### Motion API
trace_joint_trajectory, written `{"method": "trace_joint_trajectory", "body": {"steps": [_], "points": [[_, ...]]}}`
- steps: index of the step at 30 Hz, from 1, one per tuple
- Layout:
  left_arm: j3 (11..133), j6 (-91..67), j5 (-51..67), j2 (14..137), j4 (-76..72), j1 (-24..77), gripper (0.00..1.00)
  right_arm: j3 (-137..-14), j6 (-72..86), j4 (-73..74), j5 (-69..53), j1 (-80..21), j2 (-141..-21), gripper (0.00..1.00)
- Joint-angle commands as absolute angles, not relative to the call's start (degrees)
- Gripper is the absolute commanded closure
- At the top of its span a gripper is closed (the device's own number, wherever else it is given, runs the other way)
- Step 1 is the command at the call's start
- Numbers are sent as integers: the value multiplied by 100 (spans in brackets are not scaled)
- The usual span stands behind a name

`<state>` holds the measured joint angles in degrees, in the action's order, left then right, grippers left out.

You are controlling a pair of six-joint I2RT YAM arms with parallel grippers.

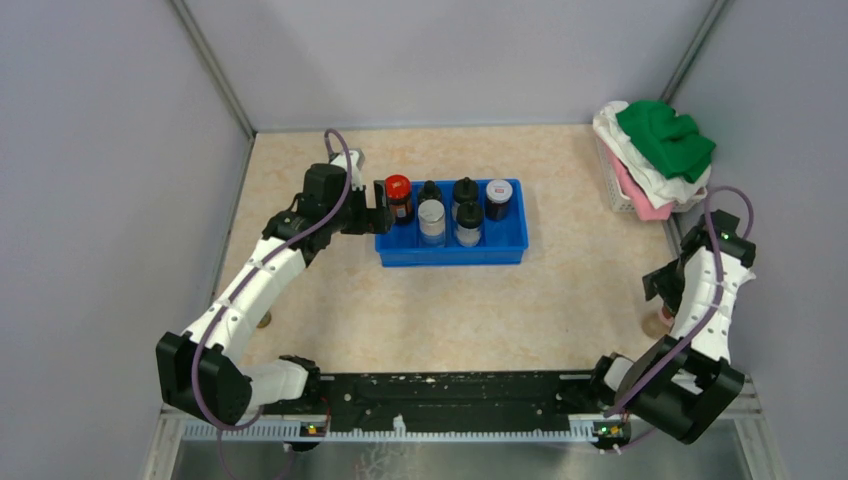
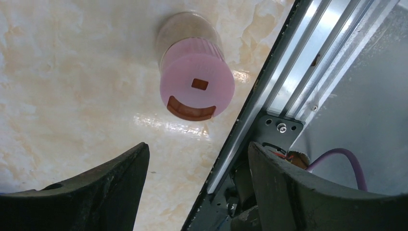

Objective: Organize the condiment bottles
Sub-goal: Pick up the bottle from the corner of the board.

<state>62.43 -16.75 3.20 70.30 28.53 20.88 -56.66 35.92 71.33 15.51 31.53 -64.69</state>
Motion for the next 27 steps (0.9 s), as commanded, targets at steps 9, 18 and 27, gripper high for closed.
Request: {"method": "trace_joint_trajectory", "body": {"steps": [9, 18, 27], "points": [[6445, -1648, 249, 6946, 2685, 2065, 1, -5675, 3349, 6665, 1338, 3624, -7052, 26], [6452, -1652, 193, 6878, 2731, 2058, 1, -5886, 3238, 6646, 1588, 3884, -7214, 29], [6465, -1661, 231, 6895, 2708, 2063, 1, -5823, 3239, 6550, 1633, 3902, -7292, 38]]}}
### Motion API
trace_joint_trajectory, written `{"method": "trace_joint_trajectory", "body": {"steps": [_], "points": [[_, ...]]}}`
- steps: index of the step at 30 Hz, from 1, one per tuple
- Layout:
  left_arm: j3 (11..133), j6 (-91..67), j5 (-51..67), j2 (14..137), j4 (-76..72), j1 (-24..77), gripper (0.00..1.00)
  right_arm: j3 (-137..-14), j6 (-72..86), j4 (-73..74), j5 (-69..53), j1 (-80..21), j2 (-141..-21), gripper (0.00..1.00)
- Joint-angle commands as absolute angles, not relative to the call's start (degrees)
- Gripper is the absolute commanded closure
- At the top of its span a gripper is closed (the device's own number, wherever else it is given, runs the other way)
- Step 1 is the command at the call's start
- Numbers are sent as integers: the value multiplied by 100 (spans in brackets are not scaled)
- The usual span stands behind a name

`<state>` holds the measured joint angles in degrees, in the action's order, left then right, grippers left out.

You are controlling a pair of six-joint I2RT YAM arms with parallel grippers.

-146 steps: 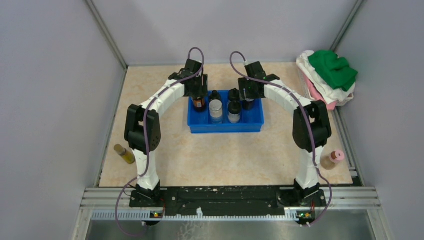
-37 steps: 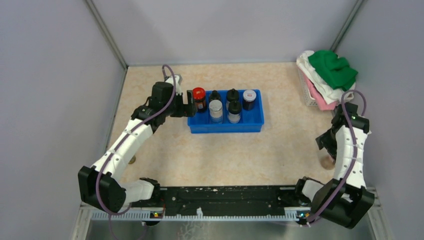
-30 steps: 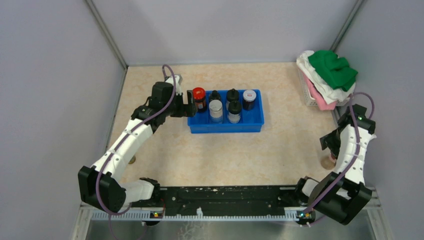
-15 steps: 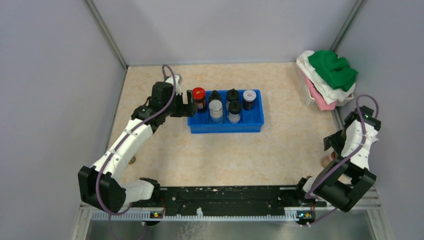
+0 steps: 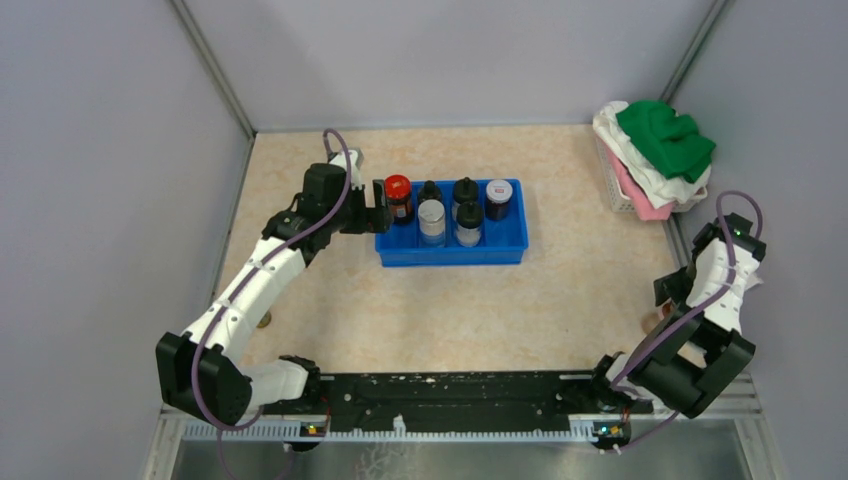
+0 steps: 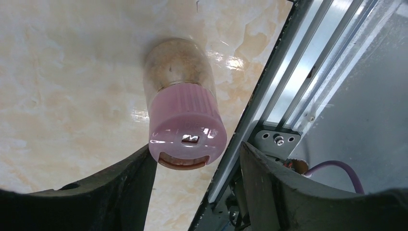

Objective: Organize the condiment bottles
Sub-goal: Pick up the bottle from the corner of the board.

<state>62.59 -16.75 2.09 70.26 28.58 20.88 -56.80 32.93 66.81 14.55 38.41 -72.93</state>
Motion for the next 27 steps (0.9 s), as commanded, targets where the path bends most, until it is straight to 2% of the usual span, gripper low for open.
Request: {"method": "trace_joint_trajectory", "body": {"steps": [1, 11, 14, 16, 18, 22, 26, 27], "points": [[6458, -1661, 233, 6899, 2703, 2060, 1, -5800, 3228, 6536, 1653, 3909, -7295, 37], [6411, -1648, 220, 6899, 2667, 2063, 1, -5718, 3243, 6464, 1654, 3971, -7312, 39], [6414, -1652, 229, 6904, 2666, 2063, 1, -5712, 3244, 6458, 1642, 3981, -7324, 43], [6415, -1644, 220, 6900, 2660, 2062, 1, -5705, 3243, 6449, 1643, 3990, -7327, 49], [6416, -1644, 225, 6908, 2658, 2065, 1, -5704, 3251, 6463, 1659, 3995, -7322, 50], [6429, -1630, 218, 6908, 2662, 2058, 1, -5711, 3261, 6469, 1693, 4007, -7332, 44], [6450, -1609, 195, 6908, 2678, 2061, 1, -5715, 3269, 6481, 1721, 4026, -7335, 27], [6449, -1604, 184, 6905, 2687, 2063, 1, -5713, 3262, 6466, 1715, 4026, -7335, 26]]}}
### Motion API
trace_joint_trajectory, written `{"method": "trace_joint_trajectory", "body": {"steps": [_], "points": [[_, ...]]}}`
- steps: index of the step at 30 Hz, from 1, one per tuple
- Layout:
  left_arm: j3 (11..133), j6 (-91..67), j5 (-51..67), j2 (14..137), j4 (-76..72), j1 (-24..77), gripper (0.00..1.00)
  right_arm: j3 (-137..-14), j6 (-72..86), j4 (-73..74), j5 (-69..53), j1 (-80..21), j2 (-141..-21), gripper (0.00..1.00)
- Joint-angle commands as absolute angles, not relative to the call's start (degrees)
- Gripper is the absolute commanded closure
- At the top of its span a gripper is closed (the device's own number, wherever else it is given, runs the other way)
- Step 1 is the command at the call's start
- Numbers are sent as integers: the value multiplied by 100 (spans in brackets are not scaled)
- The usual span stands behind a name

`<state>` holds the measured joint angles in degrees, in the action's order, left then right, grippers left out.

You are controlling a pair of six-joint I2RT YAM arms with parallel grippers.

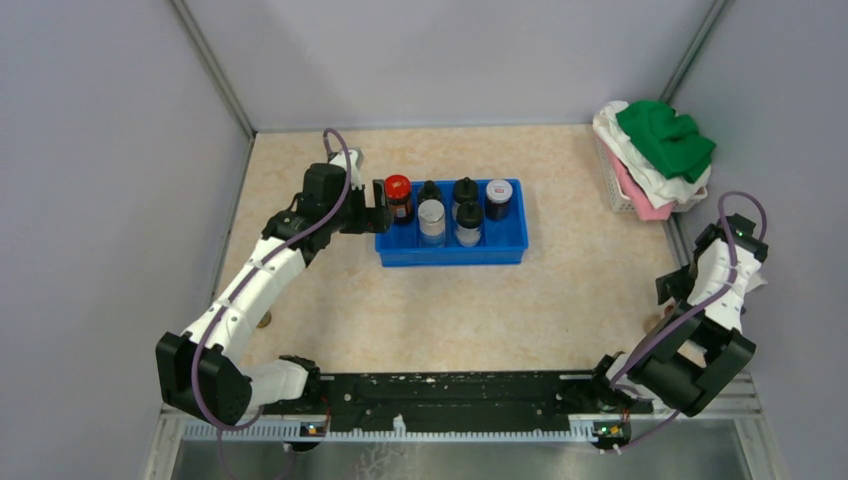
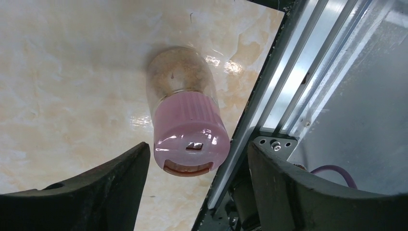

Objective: Organize the condiment bottles
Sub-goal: Pick up the bottle from the corner of the board.

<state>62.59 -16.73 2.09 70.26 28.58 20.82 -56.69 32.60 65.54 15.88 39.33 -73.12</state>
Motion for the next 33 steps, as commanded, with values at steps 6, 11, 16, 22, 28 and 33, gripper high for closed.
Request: {"method": "trace_joint_trajectory", "body": {"steps": [6, 11, 16, 22, 28, 33], "points": [[6442, -1541, 126, 6880, 2699, 2061, 1, -5724, 3277, 6464, 1784, 4065, -7361, 27], [6448, -1521, 85, 6847, 2702, 2058, 1, -5722, 3280, 6453, 1825, 4086, -7371, 28], [6447, -1521, 96, 6846, 2706, 2063, 1, -5672, 3274, 6404, 1789, 4096, -7397, 29], [6457, -1521, 110, 6838, 2696, 2059, 1, -5589, 3265, 6349, 1720, 4096, -7396, 41], [6444, -1512, 116, 6818, 2715, 2052, 1, -5601, 3269, 6339, 1711, 4101, -7380, 63], [6434, -1512, 87, 6789, 2724, 2049, 1, -5600, 3245, 6311, 1687, 4097, -7357, 85]]}}
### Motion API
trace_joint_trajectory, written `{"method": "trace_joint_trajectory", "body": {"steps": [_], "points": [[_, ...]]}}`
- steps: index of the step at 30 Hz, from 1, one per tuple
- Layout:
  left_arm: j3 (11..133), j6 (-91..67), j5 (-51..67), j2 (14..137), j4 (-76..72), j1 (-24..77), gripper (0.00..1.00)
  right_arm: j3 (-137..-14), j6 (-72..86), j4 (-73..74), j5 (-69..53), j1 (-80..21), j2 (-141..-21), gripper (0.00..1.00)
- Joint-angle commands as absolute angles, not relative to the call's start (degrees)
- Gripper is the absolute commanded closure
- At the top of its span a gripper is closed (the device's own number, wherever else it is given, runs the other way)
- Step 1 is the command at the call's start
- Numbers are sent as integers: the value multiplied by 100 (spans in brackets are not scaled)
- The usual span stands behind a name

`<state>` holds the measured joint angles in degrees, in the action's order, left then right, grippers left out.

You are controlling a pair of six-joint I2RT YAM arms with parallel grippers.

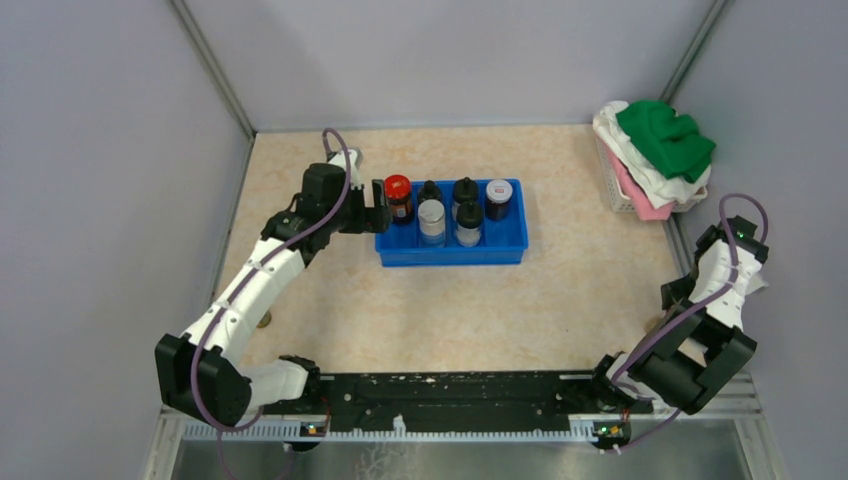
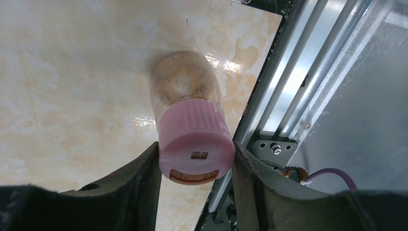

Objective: Organize the condiment bottles
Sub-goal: Pick up the bottle from the corner of the board.

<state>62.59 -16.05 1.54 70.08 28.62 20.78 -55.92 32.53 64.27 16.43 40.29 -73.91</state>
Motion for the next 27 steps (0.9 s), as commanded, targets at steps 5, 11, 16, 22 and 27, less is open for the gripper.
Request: {"method": "trace_joint_trajectory", "body": {"steps": [5, 11, 16, 22, 27], "points": [[6416, -1520, 110, 6790, 2716, 2056, 1, -5578, 3140, 6204, 1568, 4096, -7361, 97], [6423, -1547, 122, 6814, 2677, 2055, 1, -5411, 3063, 5928, 1221, 4017, -7345, 100], [6425, -1547, 71, 6827, 2673, 2056, 1, -5384, 3162, 5707, 1034, 3686, -7417, 100], [6432, -1538, 50, 6849, 2693, 2055, 1, -5644, 3489, 5450, 917, 2839, -7583, 100], [6455, -1498, -177, 6868, 2729, 2053, 1, -6034, 3591, 5210, 969, 2146, -7891, 100]]}}
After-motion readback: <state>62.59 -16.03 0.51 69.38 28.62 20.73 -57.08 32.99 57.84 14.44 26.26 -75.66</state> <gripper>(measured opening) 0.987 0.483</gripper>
